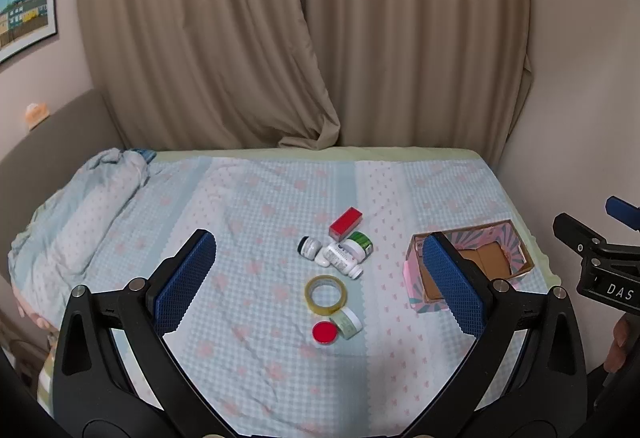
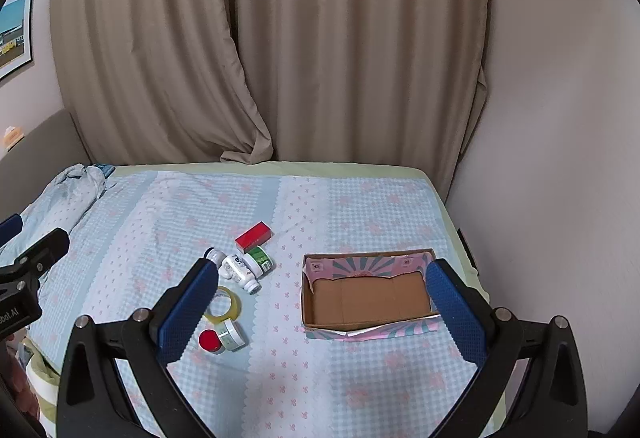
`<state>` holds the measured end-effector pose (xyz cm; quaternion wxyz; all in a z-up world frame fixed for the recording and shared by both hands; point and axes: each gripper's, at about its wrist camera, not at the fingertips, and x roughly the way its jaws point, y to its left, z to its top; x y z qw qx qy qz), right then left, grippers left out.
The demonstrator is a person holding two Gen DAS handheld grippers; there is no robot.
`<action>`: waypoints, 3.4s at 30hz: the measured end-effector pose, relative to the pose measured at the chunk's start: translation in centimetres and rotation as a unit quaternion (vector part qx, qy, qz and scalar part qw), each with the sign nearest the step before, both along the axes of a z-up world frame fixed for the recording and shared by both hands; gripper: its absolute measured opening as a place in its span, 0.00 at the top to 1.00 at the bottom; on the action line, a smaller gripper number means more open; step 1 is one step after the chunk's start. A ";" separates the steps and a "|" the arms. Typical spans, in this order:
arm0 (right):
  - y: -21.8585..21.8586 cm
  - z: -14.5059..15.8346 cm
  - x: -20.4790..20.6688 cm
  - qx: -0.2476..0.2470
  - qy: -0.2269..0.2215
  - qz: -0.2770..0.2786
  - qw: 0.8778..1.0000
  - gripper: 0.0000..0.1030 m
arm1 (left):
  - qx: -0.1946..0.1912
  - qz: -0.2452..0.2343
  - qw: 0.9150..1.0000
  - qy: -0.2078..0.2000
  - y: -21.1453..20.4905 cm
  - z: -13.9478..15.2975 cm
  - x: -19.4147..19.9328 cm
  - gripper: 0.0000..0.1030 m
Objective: Organize rigid objects
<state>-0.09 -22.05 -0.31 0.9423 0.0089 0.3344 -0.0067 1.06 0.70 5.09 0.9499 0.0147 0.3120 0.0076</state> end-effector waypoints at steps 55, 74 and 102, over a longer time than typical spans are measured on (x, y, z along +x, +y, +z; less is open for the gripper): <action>0.4 -0.6 0.0 0.005 -0.003 0.002 1.000 0.00 | -0.010 -0.003 1.000 0.000 -0.7 -2.1 -1.1 0.01; 0.6 -0.7 -0.3 0.006 -0.005 0.002 1.000 0.00 | -0.013 0.001 1.000 -0.002 -0.6 -2.4 -1.5 0.01; 10.0 -9.3 5.1 0.061 0.095 -0.037 0.993 0.00 | 0.001 -0.091 0.991 0.102 14.6 -10.9 12.2 0.01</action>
